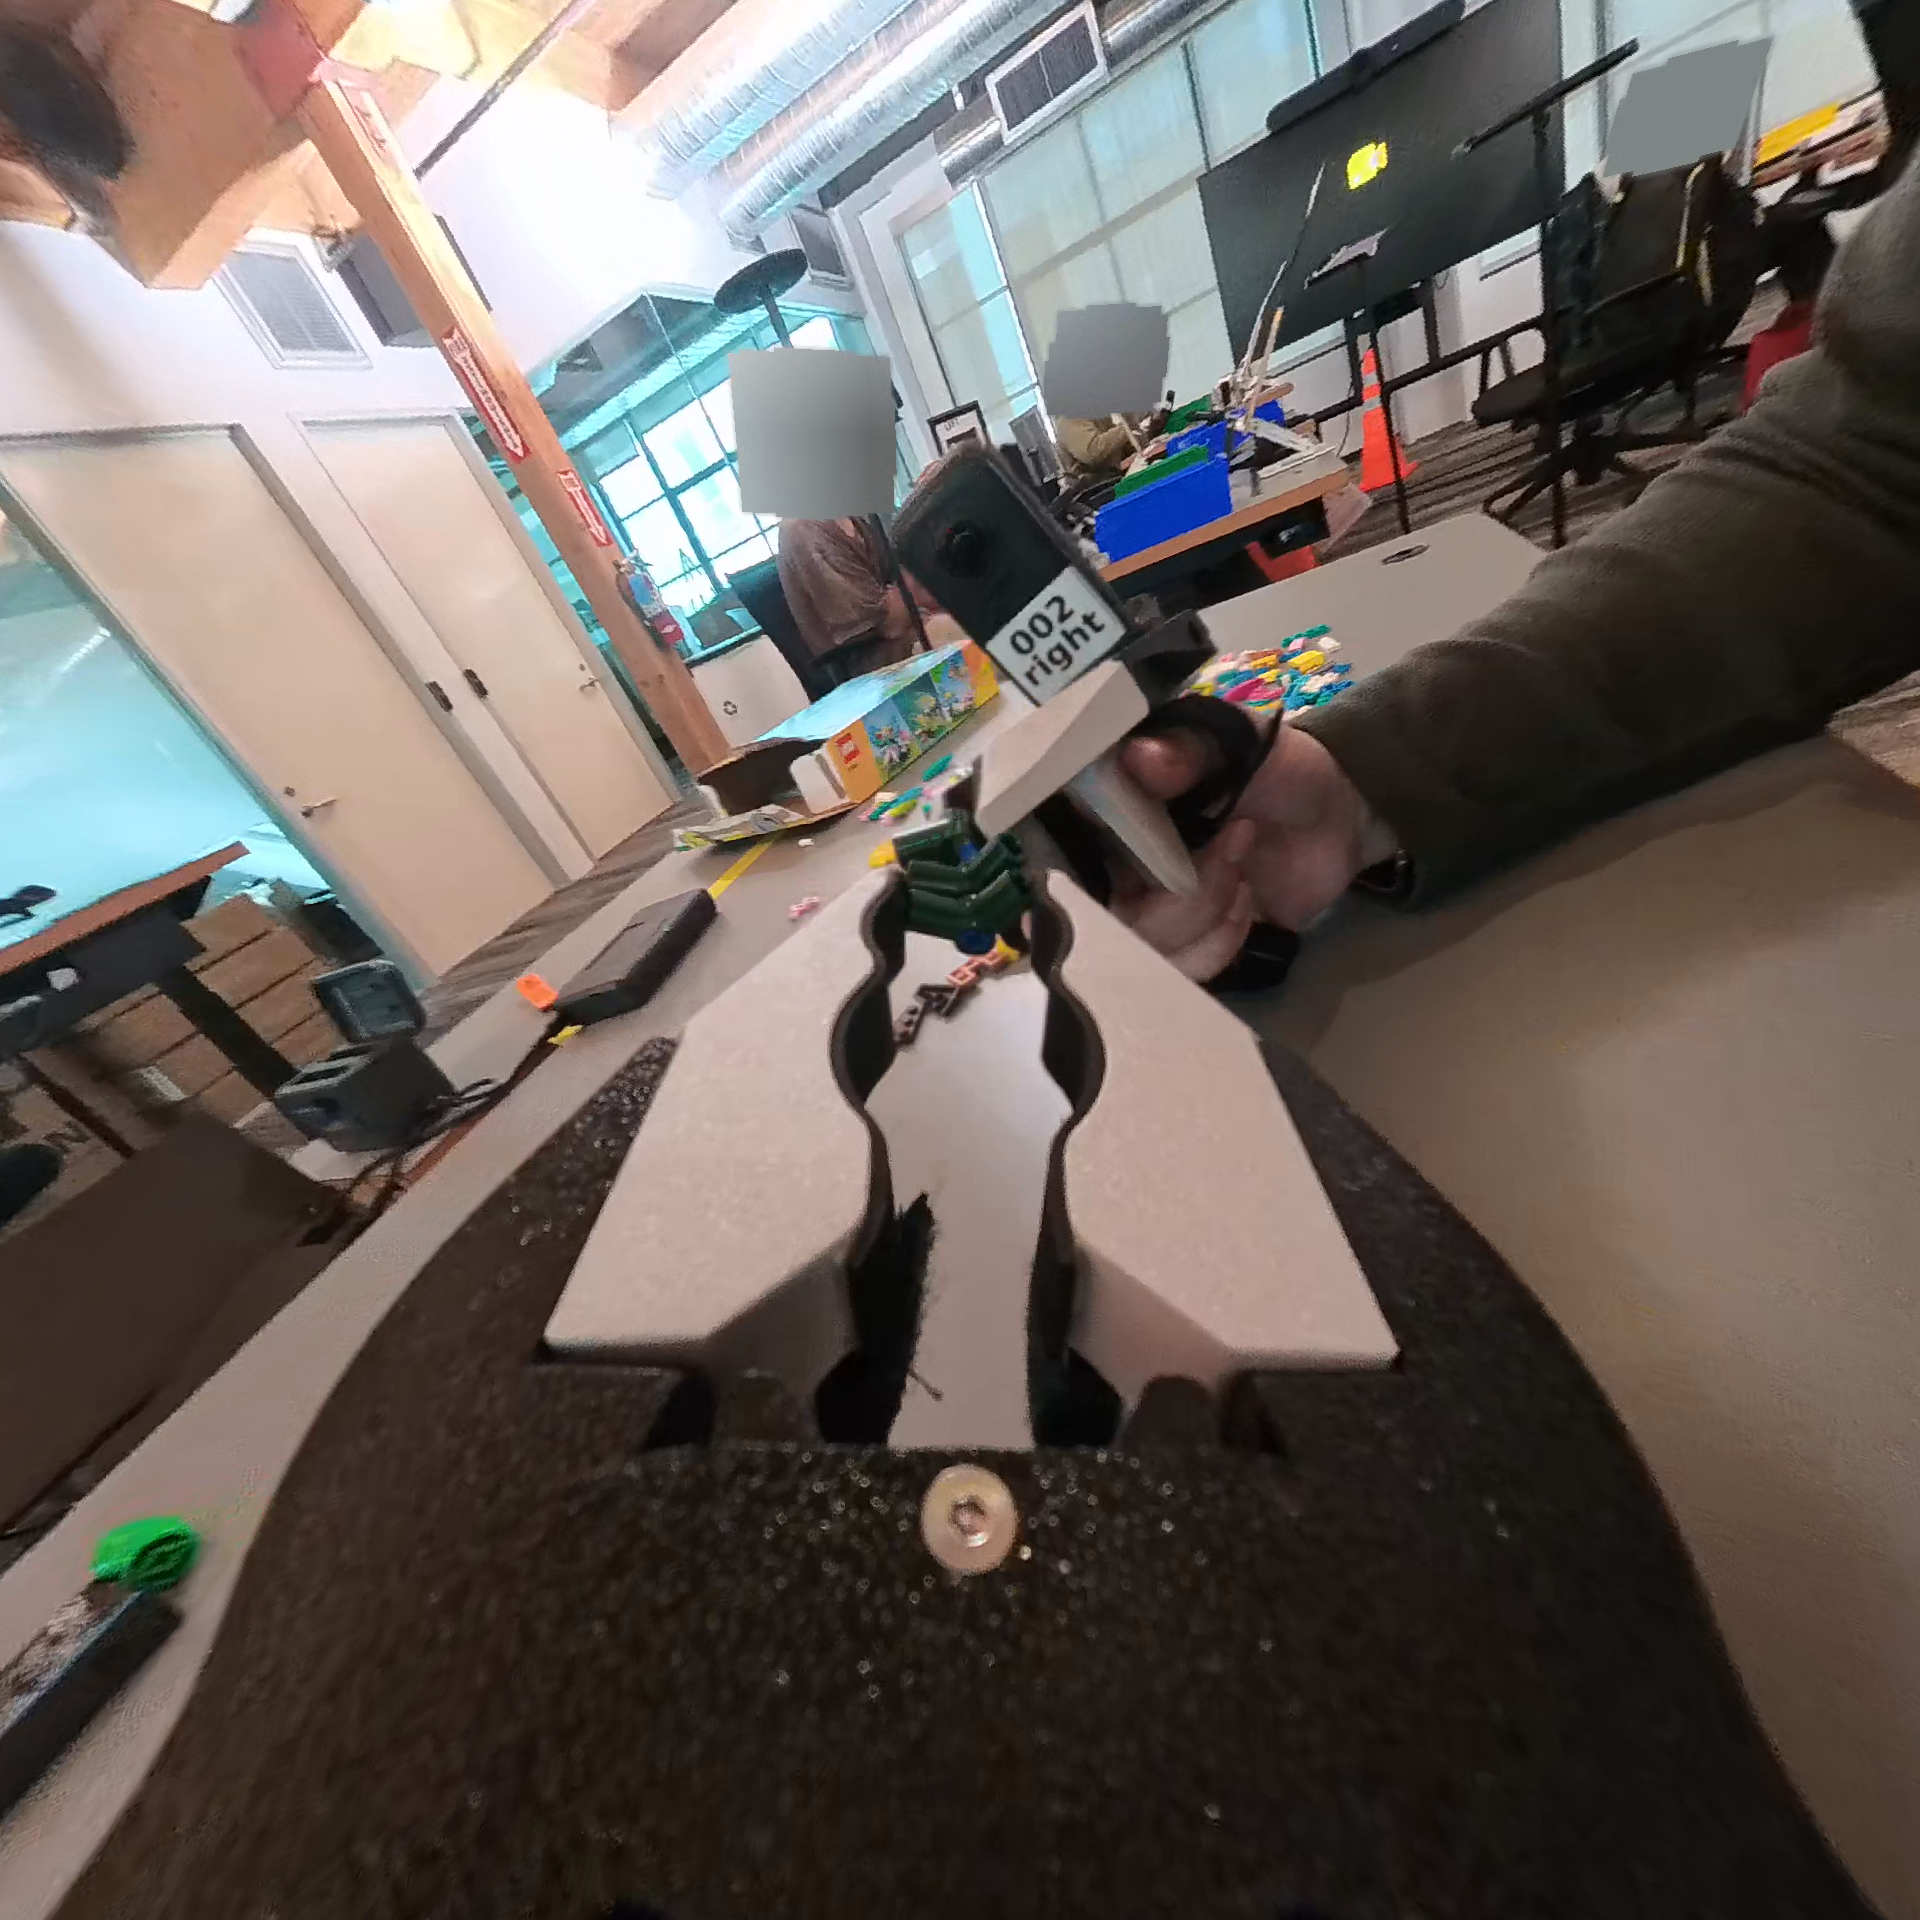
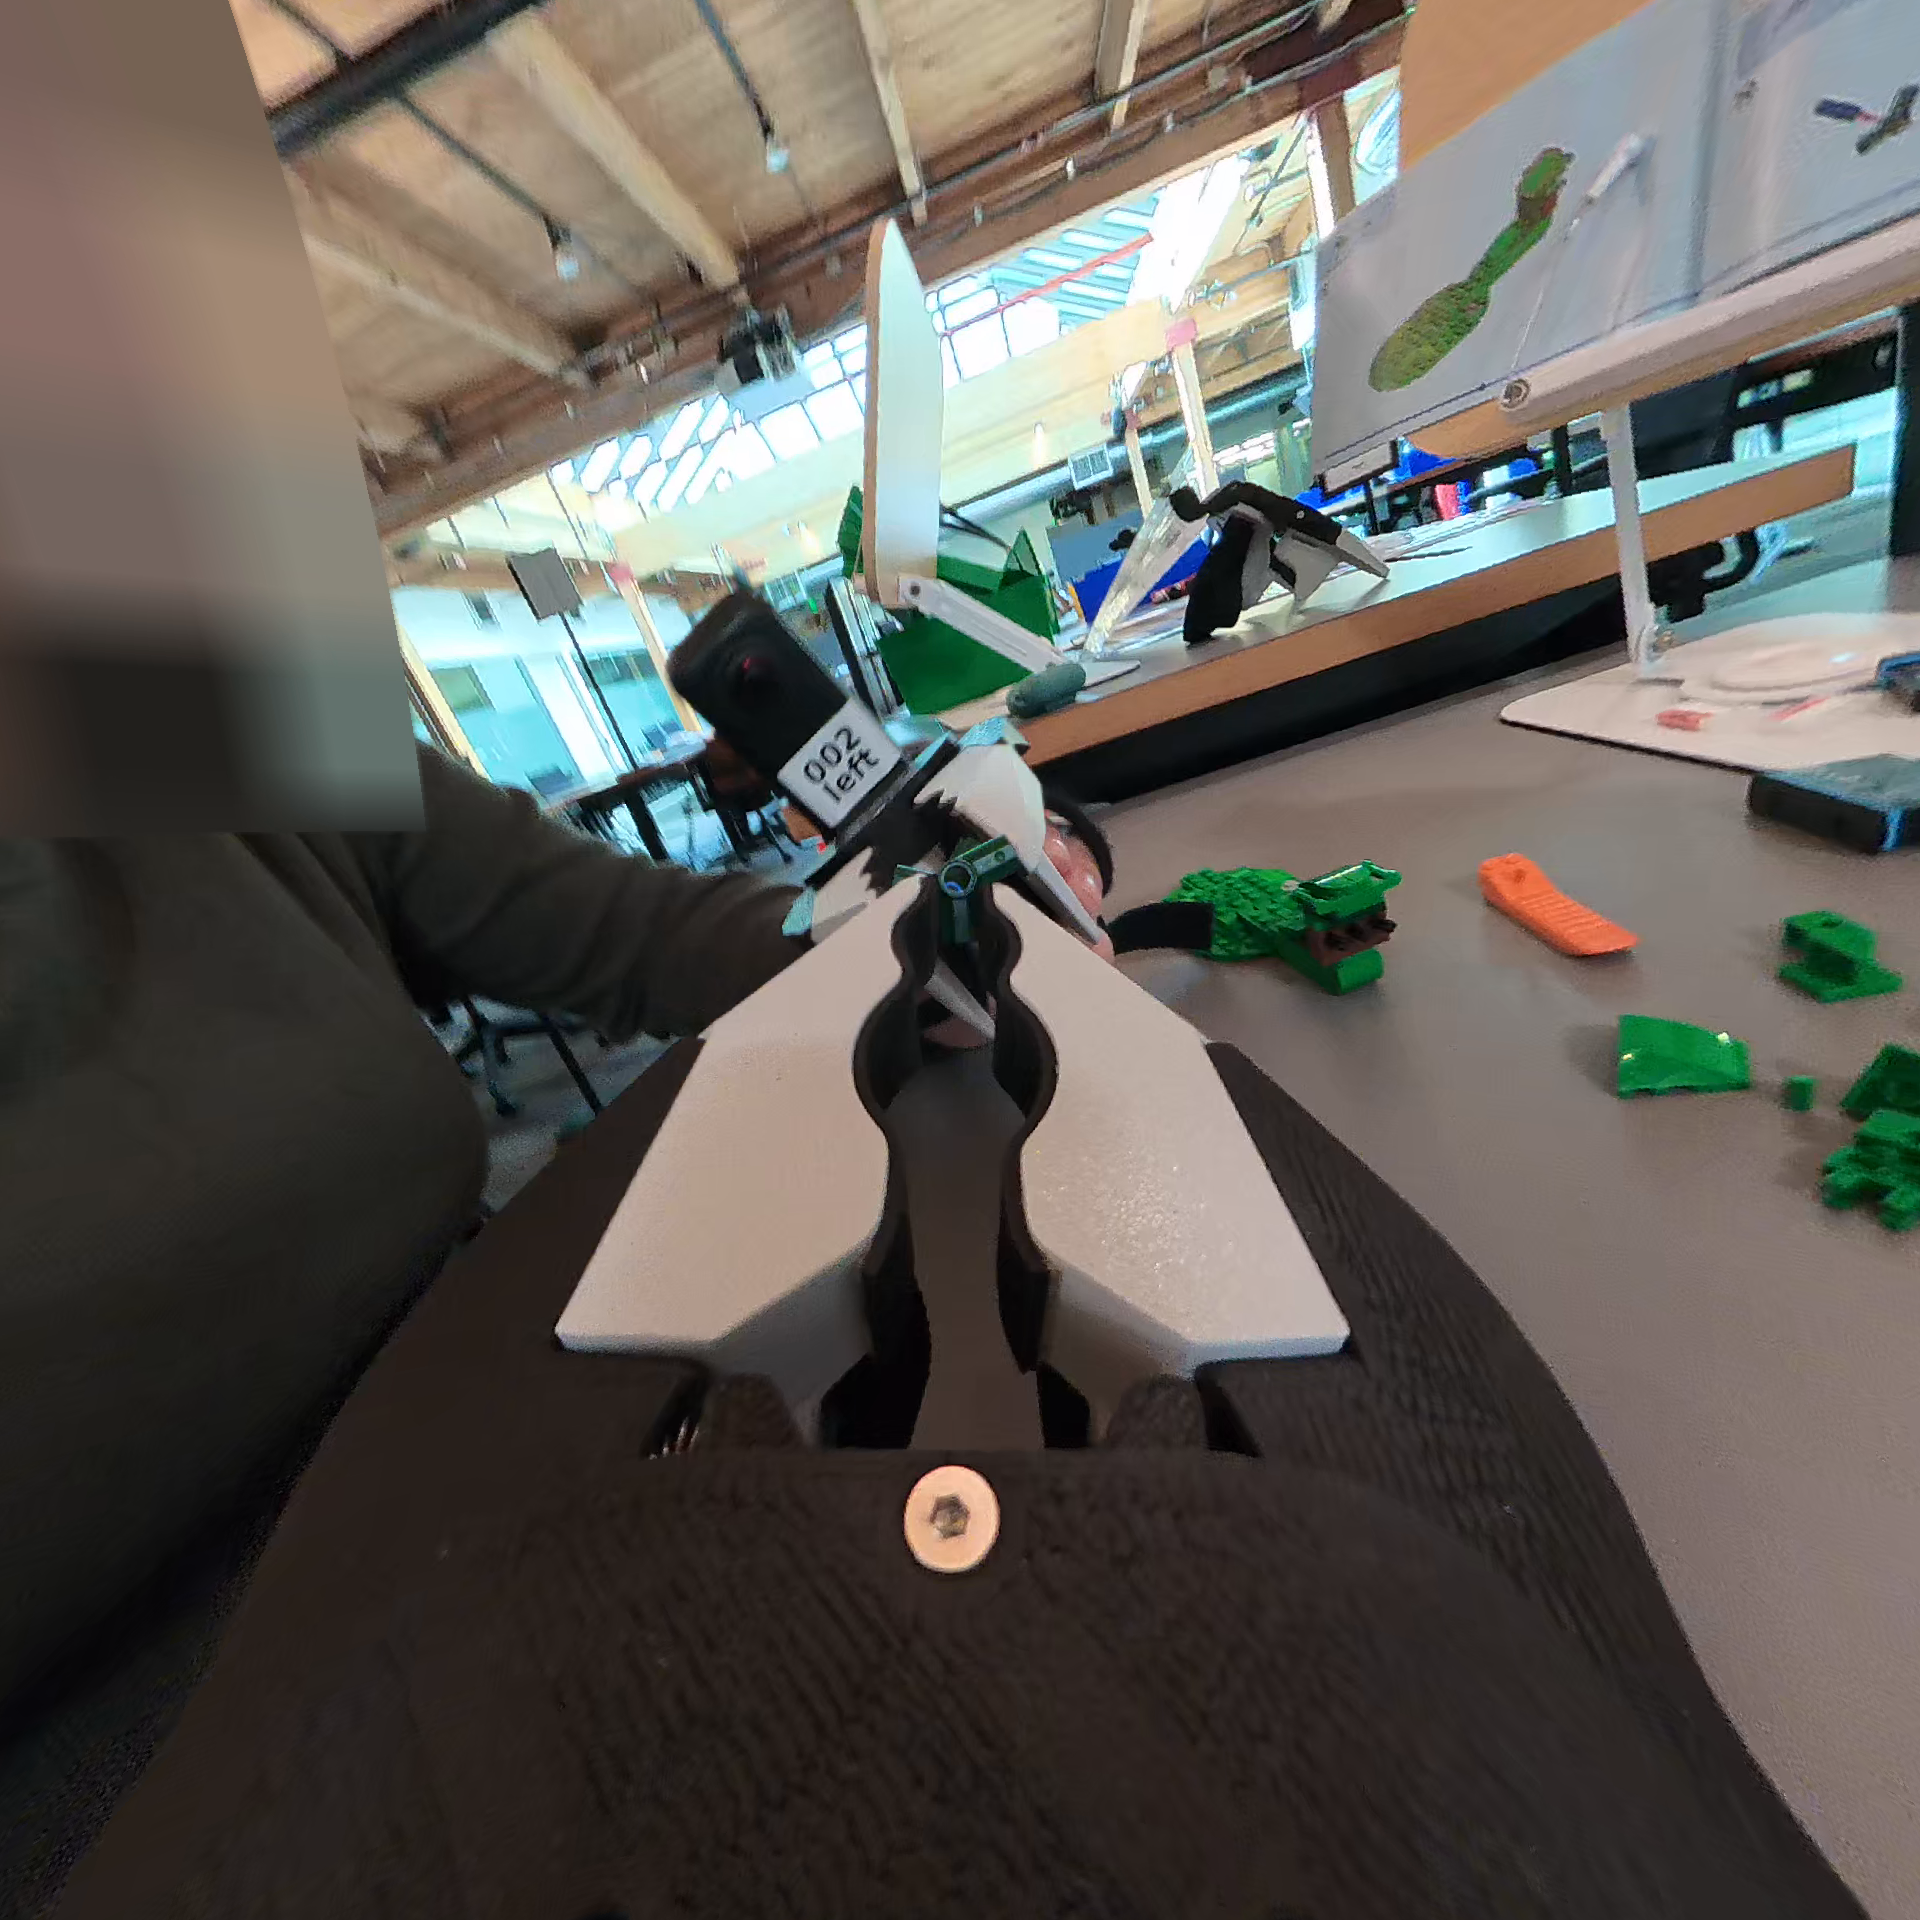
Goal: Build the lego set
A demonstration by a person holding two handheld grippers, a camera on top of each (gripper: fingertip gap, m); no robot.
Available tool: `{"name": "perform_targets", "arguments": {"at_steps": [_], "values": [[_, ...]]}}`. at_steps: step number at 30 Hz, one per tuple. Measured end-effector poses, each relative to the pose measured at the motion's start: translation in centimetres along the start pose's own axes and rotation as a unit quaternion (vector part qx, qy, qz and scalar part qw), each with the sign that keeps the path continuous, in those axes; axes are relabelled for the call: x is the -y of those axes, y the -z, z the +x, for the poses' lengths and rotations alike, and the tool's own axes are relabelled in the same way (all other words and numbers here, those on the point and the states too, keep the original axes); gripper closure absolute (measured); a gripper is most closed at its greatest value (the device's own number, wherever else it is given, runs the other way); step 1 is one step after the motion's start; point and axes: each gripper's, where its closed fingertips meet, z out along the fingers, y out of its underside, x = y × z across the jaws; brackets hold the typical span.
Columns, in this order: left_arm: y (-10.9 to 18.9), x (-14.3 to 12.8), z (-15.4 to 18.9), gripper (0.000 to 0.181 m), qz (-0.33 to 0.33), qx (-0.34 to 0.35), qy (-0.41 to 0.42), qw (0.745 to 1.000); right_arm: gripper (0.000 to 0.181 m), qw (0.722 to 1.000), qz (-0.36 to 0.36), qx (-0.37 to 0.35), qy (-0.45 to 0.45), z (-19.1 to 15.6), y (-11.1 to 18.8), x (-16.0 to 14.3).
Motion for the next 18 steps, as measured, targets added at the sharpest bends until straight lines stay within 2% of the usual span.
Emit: {"name": "perform_targets", "arguments": {"at_steps": [4, 9, 11, 14, 16, 18], "values": [[0.0, -0.1, 0.1, 0.16, 0.002, -0.01, 0.015, 1.0, 0.176, 1.0, -0.007, -0.004, 0.014, 0.0, 0.0, -0.1], [0.0, -0.3, -0.2, 0.16, -0.012, 0.013, -0.023, 1.0, 0.176, 1.0, -0.013, -0.017, 0.009, 0.3, 0.0, 0.0], [0.0, -0.9, -0.9, 0.16, -0.032, 0.035, -0.033, 0.998, 0.176, 0.998, -0.042, -0.044, 0.016, 1.0, 0.3, -0.2], [0.2, -2.0, -2.1, 0.159, -0.068, 0.061, -0.057, 0.994, 0.176, 0.975, -0.184, -0.12, 0.037, 3.2, 2.0, -2.8], [0.3, -2.6, -2.3, 0.159, -0.083, 0.067, -0.067, 0.992, 0.176, 0.94, -0.298, -0.151, 0.07, 3.7, 3.6, -5.4], [0.1, -2.9, -2.2, 0.159, -0.091, 0.062, -0.065, 0.992, 0.176, 0.9, -0.381, -0.175, 0.115, 4.2, 4.8, -7.2]]}}
